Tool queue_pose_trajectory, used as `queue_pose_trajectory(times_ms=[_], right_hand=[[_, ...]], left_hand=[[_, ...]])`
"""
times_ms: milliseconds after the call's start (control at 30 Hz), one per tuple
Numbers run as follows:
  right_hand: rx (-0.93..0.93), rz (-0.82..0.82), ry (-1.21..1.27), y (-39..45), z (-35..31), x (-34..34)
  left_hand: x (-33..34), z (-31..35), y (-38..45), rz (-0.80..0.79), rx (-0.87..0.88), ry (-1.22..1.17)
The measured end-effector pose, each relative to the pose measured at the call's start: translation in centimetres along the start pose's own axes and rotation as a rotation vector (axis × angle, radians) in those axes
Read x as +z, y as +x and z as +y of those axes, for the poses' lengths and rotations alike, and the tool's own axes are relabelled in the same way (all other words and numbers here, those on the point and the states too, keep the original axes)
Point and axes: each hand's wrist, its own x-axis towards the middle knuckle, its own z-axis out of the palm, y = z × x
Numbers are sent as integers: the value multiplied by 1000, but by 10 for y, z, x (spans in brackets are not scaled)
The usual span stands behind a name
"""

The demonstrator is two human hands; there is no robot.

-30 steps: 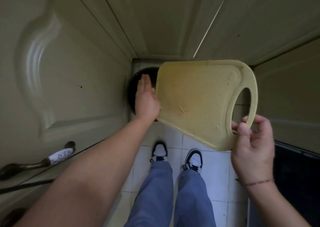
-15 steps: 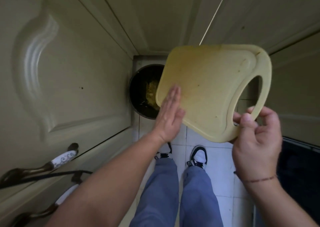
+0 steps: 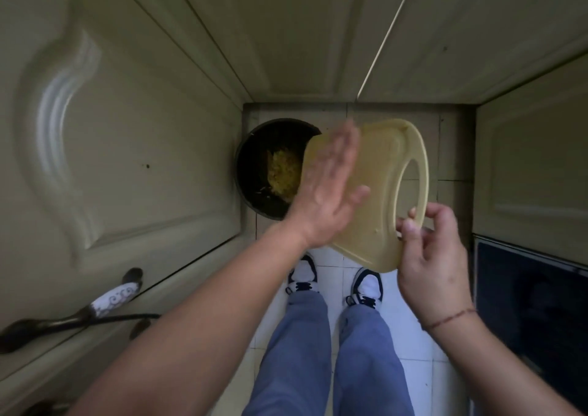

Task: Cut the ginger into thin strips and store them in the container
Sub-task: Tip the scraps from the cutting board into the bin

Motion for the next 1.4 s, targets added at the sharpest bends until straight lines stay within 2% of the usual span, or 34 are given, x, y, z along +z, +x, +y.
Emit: queue_pose_trajectory(times_ms=[67, 133, 333, 400, 433, 500, 533, 567, 633, 767, 833, 900, 933, 967, 1033, 1067, 1100, 1200, 1233, 1333, 1400], right_hand=[[-15, -10, -15, -1, 0, 3], [-42, -4, -18, -3, -3, 3], [-52, 50, 153, -6, -10, -2], [-55, 60, 199, -8, -9, -10], [-60, 69, 214, -8, -8, -16], [-64, 88, 211, -7, -5, -26], [-59, 96, 204, -4, -3, -31], [-49, 100, 207, -1, -1, -33], [-39, 96, 218, 4, 3, -35], [-33, 60, 196, 7, 1, -27], [-26, 59, 186, 4, 0, -24], [-22, 54, 182, 0, 0, -24], [-21, 53, 185, -2, -1, -25], [-19, 48, 192, -4, -1, -25], [-7, 32, 203, -8, -2, -25], [-5, 22, 206, -9, -2, -25], [-6, 7, 206, -9, -1, -24], [-6, -24, 189, -9, 2, -20], [-8, -32, 180, -9, 3, -19], [-24, -46, 160, -11, 1, -13], [-33, -49, 144, -12, -2, -11]], left_hand=[[8, 23, 12, -19, 171, -31], [16, 32, 19, -9, 219, -47], [26, -8, 6, -45, 15, -36], [23, -34, -3, -114, -161, 66], [21, -53, -6, -153, -322, 187], [11, -89, -12, -216, -778, 355], [3, -100, -15, -201, -979, 327], [-3, -108, -18, -142, -1086, 253], [-9, -111, -19, 41, -1022, 105], [-13, -83, -17, 312, -589, 135], [-10, -71, -16, 317, -335, 183], [-3, -74, -18, 208, -140, 290], [-2, -76, -17, 219, -162, 365], [0, -83, -16, 321, -310, 374], [-4, -93, -11, 693, -899, 102], [-8, -96, -12, 820, -1075, -38], [-10, -97, -14, 838, -1091, -87], [-8, -88, -20, 656, -811, -139], [-8, -84, -18, 645, -802, -162], [-8, -84, -12, 748, -906, -187], [-11, -86, -9, 720, -995, -160]])
